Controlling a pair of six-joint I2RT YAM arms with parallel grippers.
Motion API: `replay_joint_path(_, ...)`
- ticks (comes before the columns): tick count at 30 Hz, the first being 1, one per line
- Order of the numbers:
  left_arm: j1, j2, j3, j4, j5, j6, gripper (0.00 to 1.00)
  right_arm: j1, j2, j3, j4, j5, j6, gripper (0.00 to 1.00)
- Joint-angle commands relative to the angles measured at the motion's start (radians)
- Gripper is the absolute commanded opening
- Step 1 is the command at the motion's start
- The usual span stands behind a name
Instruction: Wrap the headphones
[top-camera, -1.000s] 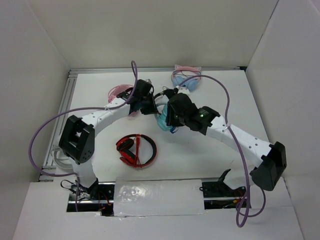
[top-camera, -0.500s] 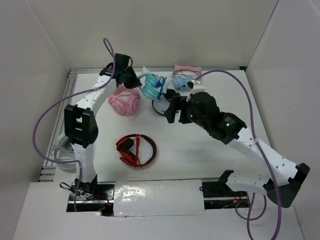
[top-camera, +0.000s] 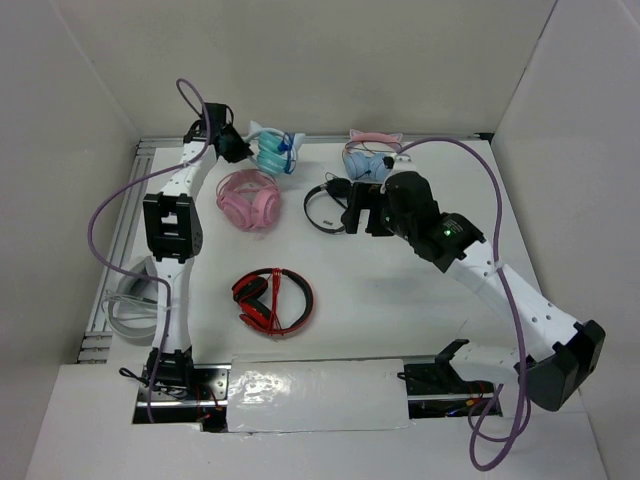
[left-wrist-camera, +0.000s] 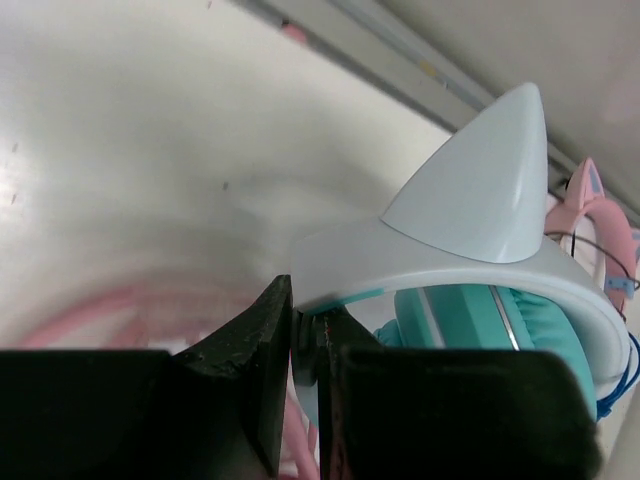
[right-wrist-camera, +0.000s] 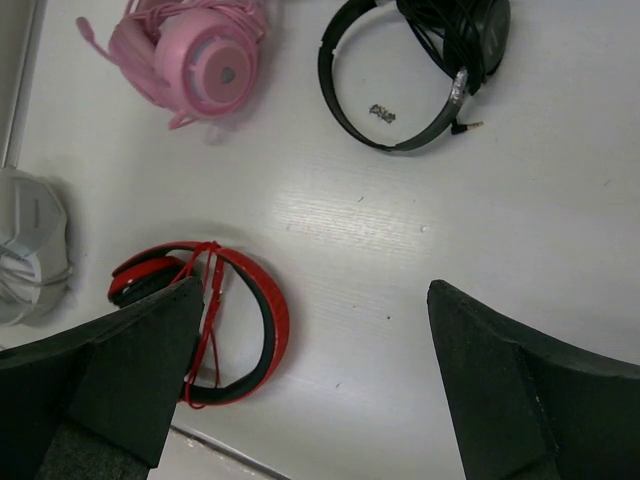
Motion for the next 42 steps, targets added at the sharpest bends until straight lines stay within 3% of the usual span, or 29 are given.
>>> replay_joint_path(1, -0.020, 0.054, 0.118, 0.187, 0.025, 0.003, 0.00, -0.057, 0.032, -0.011, 0.060, -0.060, -0.015, 1.00)
replay_joint_path(5, -0.064, 0.100, 0.133, 0.339, -0.082, 0.077, 0.00, -0.108, 0.069, -0.013, 0.055, -0.088, -0.005, 1.00)
replay_joint_path(9, -0.115, 0.164, 0.167, 0.445, -0.101, 0.146, 0.00, -0.152, 0.113, -0.022, 0.072, -0.134, 0.005, 1.00)
replay_joint_path(22, -0.152, 0.246, 0.169, 0.451, -0.099, 0.111, 0.00, -0.225, 0.211, 0.006, 0.048, -0.218, 0.010, 1.00)
replay_joint_path(27, -0.152, 0.213, 0.120, 0.442, -0.101, 0.086, 0.23, -0.226, 0.219, 0.010, 0.043, -0.209, 0.012, 1.00)
replay_joint_path(30, -0.152, 0.200, 0.112, 0.445, -0.101, 0.086, 0.52, -0.226, 0.224, 0.018, 0.040, -0.209, 0.010, 1.00)
replay_joint_path(35, -0.147, 0.140, 0.101, 0.437, -0.033, 0.066, 0.80, -0.226, 0.225, 0.024, 0.049, -0.261, -0.019, 1.00)
replay_joint_path(36, -0.147, 0.140, 0.092, 0.442, -0.024, 0.068, 0.89, -0.226, 0.224, 0.027, 0.048, -0.261, -0.019, 1.00)
replay_joint_path(39, -0.147, 0.066, 0.063, 0.453, -0.018, 0.072, 0.99, -0.226, 0.204, 0.024, 0.052, -0.237, -0.019, 1.00)
replay_joint_path(42, -0.147, 0.010, 0.063, 0.430, 0.000, 0.083, 0.99, -0.225, 0.161, 0.013, 0.068, -0.224, -0.012, 1.00)
